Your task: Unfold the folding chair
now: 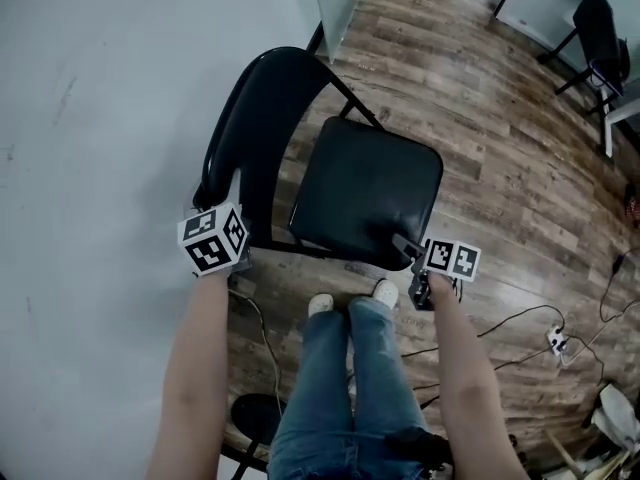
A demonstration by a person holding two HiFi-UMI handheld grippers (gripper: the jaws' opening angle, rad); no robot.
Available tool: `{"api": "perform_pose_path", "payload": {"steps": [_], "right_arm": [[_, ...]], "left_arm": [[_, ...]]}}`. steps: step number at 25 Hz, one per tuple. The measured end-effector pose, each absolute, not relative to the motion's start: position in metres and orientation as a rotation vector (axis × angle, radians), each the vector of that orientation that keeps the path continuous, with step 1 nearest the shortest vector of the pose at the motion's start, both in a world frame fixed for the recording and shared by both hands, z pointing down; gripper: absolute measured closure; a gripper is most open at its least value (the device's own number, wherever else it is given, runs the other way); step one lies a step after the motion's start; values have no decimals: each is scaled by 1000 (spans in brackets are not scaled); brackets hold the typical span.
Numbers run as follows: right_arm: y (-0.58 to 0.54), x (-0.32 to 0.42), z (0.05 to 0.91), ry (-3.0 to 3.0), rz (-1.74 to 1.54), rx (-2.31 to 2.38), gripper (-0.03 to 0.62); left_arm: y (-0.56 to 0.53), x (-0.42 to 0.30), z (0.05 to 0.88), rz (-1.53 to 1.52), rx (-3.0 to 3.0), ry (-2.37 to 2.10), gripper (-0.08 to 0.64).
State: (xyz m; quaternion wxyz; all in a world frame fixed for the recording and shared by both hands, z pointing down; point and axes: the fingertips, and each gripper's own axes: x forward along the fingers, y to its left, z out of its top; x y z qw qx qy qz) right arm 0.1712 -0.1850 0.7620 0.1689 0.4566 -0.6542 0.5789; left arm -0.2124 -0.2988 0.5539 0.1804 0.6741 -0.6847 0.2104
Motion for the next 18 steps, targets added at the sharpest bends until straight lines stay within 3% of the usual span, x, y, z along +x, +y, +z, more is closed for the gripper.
{"api": "perform_pose_path", "payload": {"steps": [7,9,11,18], "right_arm": [[-165,155,687,-1911,1612,1340,109],[-161,148,667,-1932,1576,1328,109],[-155,145,648,-1950,1518,1303,109],[-142,155,578,-2010,1375,1274,110]], "left_arm": [[-295,-208,549,573,1899,-1890,327],[-292,-205,551,604,1882,-1844,307],[-286,-198,553,664,1885,-1769,204],[-269,-182,502,798,2034,-1727,195]]}}
